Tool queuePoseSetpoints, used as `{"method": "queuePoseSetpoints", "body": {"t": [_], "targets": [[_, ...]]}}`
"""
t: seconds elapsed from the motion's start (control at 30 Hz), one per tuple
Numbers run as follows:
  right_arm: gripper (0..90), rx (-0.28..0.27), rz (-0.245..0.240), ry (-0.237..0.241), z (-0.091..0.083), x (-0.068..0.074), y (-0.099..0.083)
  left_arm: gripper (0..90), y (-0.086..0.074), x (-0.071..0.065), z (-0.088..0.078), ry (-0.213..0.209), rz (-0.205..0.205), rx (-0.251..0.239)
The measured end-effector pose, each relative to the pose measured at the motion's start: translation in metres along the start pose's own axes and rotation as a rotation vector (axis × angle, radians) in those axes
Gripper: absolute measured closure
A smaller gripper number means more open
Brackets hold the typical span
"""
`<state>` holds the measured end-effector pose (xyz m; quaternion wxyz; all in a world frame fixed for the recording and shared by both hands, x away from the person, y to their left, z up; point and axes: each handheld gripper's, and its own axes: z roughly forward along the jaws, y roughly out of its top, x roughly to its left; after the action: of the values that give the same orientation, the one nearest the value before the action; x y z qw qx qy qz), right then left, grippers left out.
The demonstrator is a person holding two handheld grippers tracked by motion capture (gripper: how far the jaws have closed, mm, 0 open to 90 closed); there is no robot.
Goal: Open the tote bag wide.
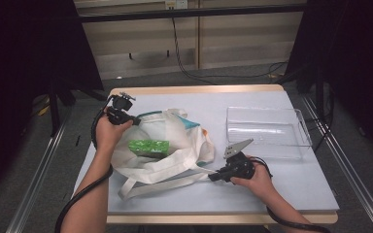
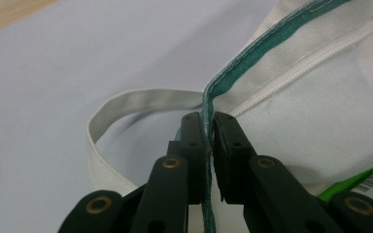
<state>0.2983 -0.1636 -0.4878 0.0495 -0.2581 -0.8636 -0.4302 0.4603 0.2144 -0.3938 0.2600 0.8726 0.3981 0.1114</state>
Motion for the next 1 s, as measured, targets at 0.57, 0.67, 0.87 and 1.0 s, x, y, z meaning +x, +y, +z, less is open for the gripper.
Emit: {"method": "queuePoseSetpoints", "body": {"t": [0.57, 0.67, 0.87, 1.0], "targets": [[87.2, 0.001, -0.005, -0.002, 0.0, 0.002, 0.0, 82.9, -0.003, 0.001, -0.001, -0.026, -0.017, -0.023], [84.4, 0.0, -0.005, -0.01, -0.001, 0.003, 0.001, 82.7, -0.003, -0.001, -0.003, -0.03, -0.03, -0.038], [77.9, -0.001, -0.003, -0.015, -0.003, 0.006, 0.006, 81.7, -0.002, -0.002, -0.007, -0.029, -0.019, -0.038], [70.2, -0.001, -0.01, -0.022, -0.005, 0.008, 0.01, 81.4, -0.003, -0.002, -0.009, -0.039, -0.015, -0.034]]}}
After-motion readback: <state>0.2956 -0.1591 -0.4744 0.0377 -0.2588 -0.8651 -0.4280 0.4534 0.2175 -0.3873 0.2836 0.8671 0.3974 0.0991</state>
